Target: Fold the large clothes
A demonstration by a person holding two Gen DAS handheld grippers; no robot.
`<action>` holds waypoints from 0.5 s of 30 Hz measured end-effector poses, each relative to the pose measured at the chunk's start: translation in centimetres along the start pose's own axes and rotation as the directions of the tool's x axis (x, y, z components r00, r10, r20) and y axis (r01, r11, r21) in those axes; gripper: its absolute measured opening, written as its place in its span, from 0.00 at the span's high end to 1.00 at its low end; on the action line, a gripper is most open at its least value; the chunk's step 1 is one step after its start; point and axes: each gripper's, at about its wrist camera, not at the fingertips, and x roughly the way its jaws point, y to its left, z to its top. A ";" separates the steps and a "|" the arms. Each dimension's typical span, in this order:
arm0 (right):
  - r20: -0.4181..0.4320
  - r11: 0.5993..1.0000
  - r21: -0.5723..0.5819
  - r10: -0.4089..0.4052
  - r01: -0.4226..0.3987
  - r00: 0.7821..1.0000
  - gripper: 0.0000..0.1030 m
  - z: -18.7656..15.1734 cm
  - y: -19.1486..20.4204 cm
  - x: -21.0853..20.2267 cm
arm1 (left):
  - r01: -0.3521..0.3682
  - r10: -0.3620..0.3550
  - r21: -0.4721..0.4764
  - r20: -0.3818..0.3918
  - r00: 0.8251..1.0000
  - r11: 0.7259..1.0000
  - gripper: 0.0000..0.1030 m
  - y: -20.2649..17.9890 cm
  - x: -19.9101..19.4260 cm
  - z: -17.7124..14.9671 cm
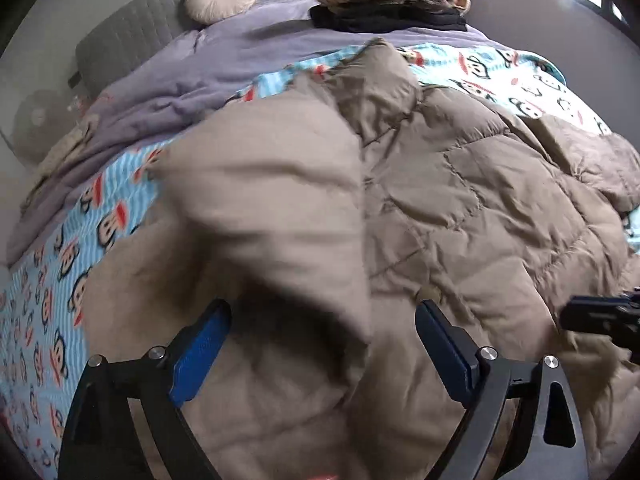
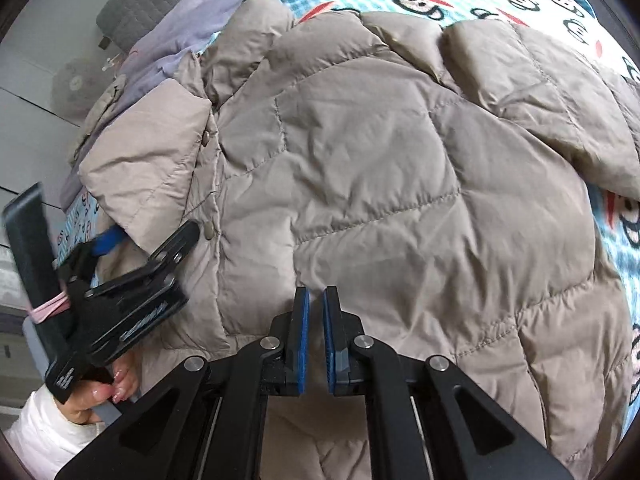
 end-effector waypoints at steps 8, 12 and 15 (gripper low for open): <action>0.083 0.977 -0.213 0.035 -0.016 0.996 0.00 -0.4 7.6 -0.7 | -0.065 0.079 -0.235 0.051 0.996 0.970 0.09 8.6 -4.6 -4.1; 0.123 0.925 -0.375 -0.016 0.061 0.992 0.00 0.8 14.3 1.6 | -0.181 0.180 -0.386 -0.039 0.983 0.904 0.09 14.4 -2.4 -6.2; 0.166 0.862 -0.475 -0.111 0.179 0.980 0.00 1.7 17.9 4.6 | -0.217 0.192 -0.425 -0.101 0.976 0.879 0.09 15.5 -1.1 -8.8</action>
